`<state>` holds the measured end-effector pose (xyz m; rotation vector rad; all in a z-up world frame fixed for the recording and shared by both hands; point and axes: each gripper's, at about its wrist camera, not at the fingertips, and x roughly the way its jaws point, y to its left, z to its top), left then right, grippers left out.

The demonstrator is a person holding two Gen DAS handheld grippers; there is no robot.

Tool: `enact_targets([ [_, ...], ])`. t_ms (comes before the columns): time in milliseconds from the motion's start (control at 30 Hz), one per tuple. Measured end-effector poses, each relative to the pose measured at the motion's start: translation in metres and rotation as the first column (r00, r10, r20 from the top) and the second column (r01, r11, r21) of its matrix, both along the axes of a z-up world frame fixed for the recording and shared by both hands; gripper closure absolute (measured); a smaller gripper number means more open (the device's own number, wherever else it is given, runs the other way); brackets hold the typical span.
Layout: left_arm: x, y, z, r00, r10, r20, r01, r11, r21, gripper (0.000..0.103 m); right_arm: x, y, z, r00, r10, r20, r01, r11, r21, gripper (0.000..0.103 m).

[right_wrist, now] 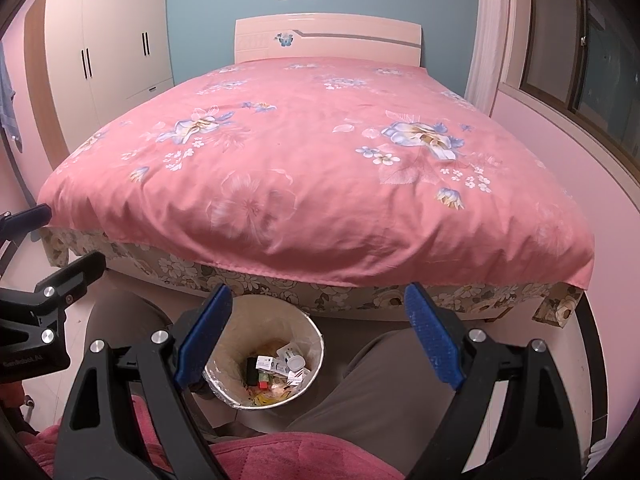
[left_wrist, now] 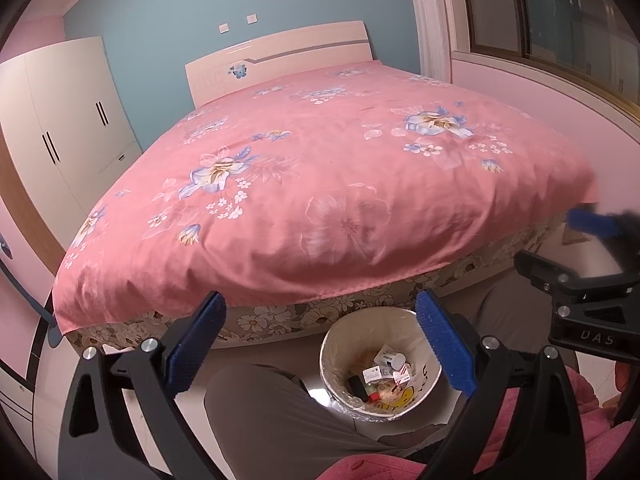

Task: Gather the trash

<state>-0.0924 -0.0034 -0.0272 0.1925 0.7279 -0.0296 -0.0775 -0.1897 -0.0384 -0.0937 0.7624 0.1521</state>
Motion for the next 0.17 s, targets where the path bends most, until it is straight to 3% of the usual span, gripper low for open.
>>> enact_targets([
  [167,0.0005,0.0,0.0,1.0,-0.003,-0.002,0.003,1.0,-0.004,0.006,-0.0009,0.0008,0.0004,1.0,0.007,0.006,-0.007,1.0,-0.007,0.016],
])
